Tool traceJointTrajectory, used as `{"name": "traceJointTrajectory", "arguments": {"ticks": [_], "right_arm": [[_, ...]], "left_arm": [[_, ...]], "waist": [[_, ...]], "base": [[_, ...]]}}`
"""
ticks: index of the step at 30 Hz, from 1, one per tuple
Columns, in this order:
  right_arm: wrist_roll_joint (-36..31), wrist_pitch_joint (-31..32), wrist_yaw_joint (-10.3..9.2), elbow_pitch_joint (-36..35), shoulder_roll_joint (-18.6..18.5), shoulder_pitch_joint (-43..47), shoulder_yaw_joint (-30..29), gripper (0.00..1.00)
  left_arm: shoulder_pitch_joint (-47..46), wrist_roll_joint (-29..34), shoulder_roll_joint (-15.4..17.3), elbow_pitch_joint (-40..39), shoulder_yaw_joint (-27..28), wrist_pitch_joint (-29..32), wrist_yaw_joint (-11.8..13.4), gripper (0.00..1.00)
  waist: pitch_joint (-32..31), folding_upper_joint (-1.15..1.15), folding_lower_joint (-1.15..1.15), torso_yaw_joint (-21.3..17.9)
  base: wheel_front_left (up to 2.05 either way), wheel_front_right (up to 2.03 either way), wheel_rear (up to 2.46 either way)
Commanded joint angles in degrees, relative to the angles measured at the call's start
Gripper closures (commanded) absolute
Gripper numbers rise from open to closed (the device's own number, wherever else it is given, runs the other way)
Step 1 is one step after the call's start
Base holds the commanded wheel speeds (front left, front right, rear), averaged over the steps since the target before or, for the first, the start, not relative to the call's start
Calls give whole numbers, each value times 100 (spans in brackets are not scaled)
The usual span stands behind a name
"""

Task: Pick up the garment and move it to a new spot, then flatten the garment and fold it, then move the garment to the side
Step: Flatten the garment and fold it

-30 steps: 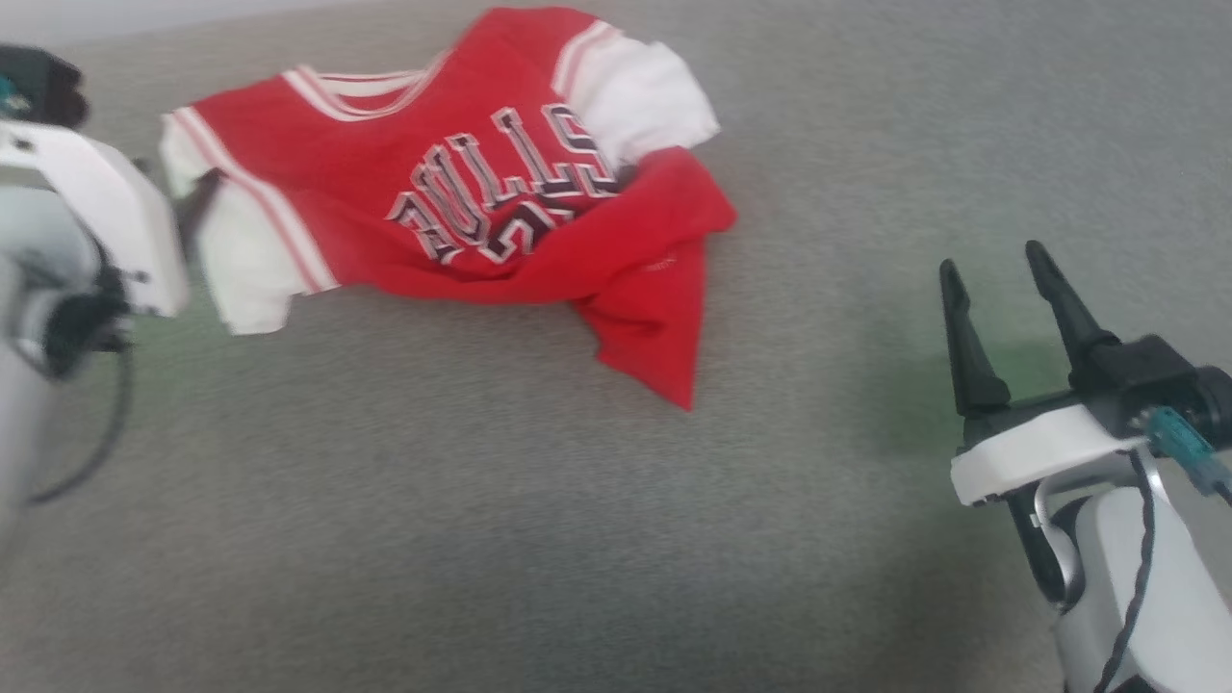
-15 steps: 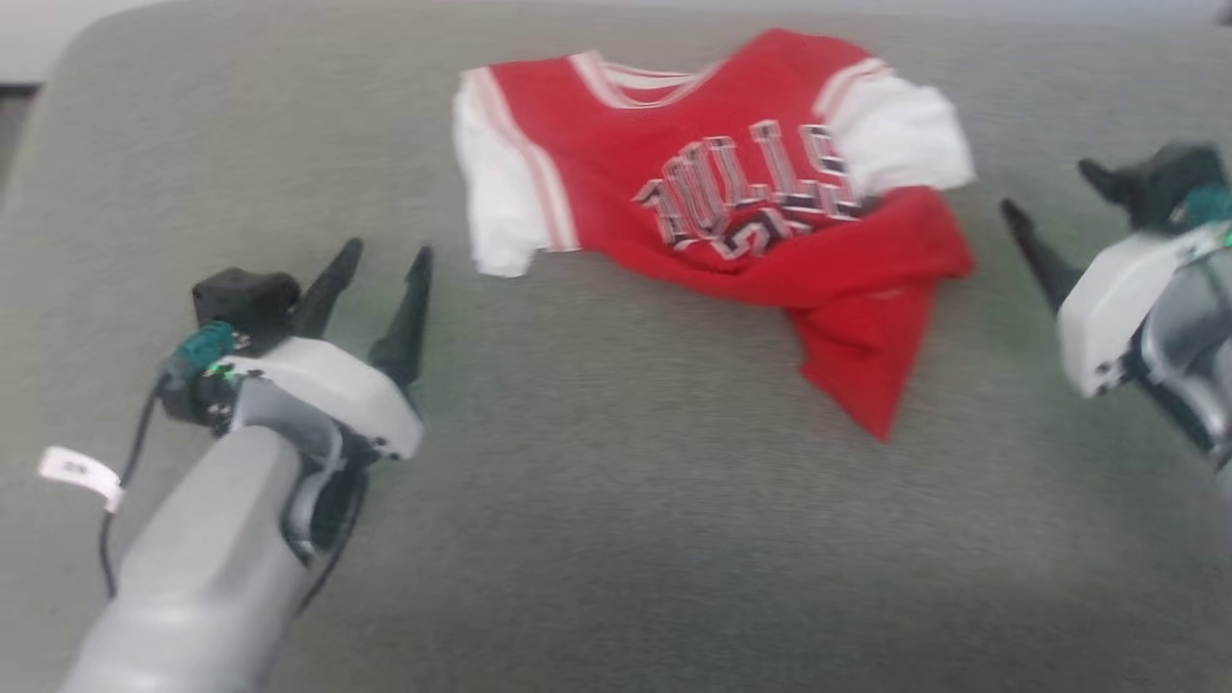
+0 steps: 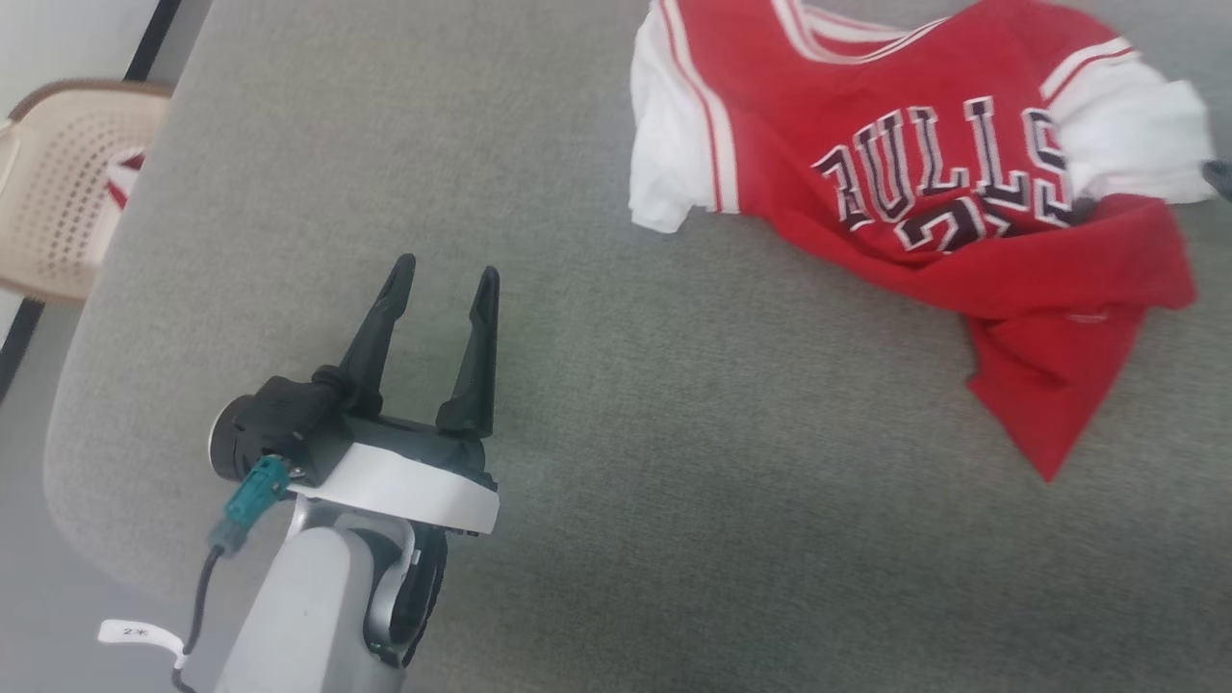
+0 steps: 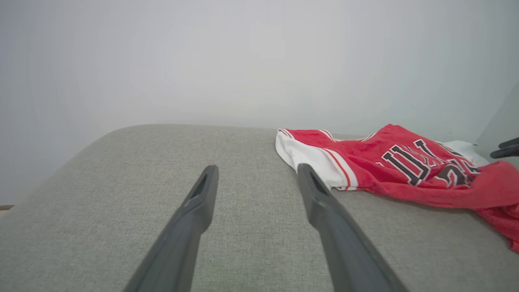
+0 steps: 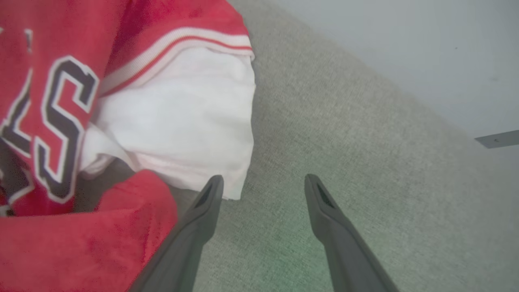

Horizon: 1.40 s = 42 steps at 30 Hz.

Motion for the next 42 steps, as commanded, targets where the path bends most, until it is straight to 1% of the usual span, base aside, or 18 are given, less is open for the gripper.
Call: {"name": "traceJointTrajectory", "arguments": {"ticks": [1,4,6,13,14,15,17,20,24,27,30,34,38,42], "right_arm": [[76,78,-4,36,-29,-48,39,0],[316,457,-4,128,-132,-199,139,0],[461,554,-4,195,-162,-297,135,0],[681,829,-1,342,-18,-377,477,0],[673,834,-1,353,7,-395,517,2],[665,829,-1,372,25,-407,548,54],[668,921,-1,414,43,-412,671,100],[736,865,-1,412,20,-475,703,100],[676,536,-3,341,-65,-560,681,100],[648,244,-3,156,-223,-457,694,100],[792,18,-3,-42,-397,-174,640,100],[932,-262,-3,-306,-775,405,493,100],[1118,-556,-3,-448,-1098,1069,177,100],[1226,-818,-3,-349,-1380,1663,-208,100]], "left_arm": [[27,41,-45,-54,52,-25,-49,0],[54,150,-217,-108,268,-25,-186,0],[27,179,-290,-139,350,-25,-263,0],[-87,69,-369,-116,415,-26,-366,0],[-103,30,-371,-121,396,-26,-374,0],[-119,-28,-371,-115,377,-25,-375,0],[-150,-131,-371,-104,371,-25,-381,0],[-157,-207,-371,-103,436,-25,-378,0],[-103,-135,-372,-79,544,-26,-384,0],[-35,-52,-373,-83,625,-26,-387,0],[18,57,-372,-109,696,-26,-389,0],[110,196,-370,-139,773,-26,-390,0],[226,283,-343,-190,823,-26,-391,0],[320,271,-255,-225,844,-26,-391,0]], "waist": [[167,0,0,160],[336,0,0,245],[442,0,0,283],[623,0,0,314],[641,0,0,312],[656,0,0,312],[669,0,0,302],[647,0,0,246],[500,0,0,70],[342,0,0,-116],[201,0,0,-321],[68,0,0,-591],[-46,0,0,-827],[-117,0,0,-976]], "base": [[0,0,0],[0,0,0],[0,0,0],[0,0,0],[0,0,0],[0,0,0],[0,0,0],[0,0,0],[0,0,0],[0,0,0],[0,0,0],[0,0,0],[0,0,0],[0,0,0]]}}
